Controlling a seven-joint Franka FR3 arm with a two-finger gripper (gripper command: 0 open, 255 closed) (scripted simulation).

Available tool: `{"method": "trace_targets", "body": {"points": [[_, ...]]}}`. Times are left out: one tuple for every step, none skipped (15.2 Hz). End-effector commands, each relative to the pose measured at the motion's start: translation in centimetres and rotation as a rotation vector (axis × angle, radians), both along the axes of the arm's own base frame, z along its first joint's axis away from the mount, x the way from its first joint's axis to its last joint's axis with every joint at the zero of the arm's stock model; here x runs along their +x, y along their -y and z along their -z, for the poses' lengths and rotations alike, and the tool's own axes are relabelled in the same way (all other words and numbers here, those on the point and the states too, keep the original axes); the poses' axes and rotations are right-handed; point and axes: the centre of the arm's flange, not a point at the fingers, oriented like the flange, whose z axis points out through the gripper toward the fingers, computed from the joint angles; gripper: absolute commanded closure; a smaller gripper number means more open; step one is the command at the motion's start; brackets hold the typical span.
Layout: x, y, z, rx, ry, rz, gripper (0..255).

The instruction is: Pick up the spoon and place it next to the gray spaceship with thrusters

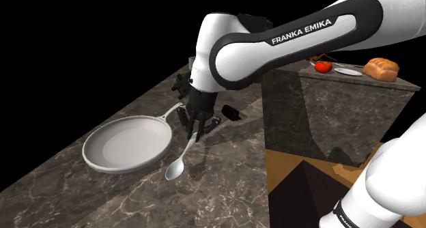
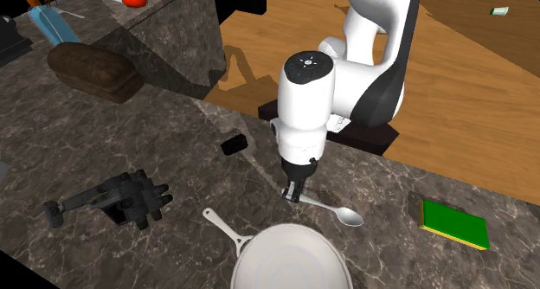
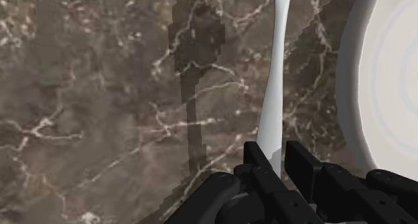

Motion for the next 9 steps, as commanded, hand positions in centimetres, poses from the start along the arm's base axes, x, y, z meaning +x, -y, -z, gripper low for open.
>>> {"method": "trace_targets", "body": {"points": [[0.1, 0.1, -1.2, 0.0, 0.0, 0.0, 255], [0.1, 0.1, -1.7, 0.0, 0.0, 0.0, 255], [0.1, 0.1, -2.2, 0.0, 0.0, 0.0, 255], [0.1, 0.1, -2.8, 0.0, 0.0, 0.0, 255], [0.1, 0.1, -3.3, 0.0, 0.0, 0.0, 255], [0.1, 0.1, -3.8, 0.0, 0.0, 0.0, 255], [0.1, 0.1, -4.4, 0.0, 0.0, 0.0, 255], [0.1, 0.1, -4.9, 0.0, 0.0, 0.0, 255], [0.1, 0.1, -5.4, 0.0, 0.0, 0.0, 255]]}}
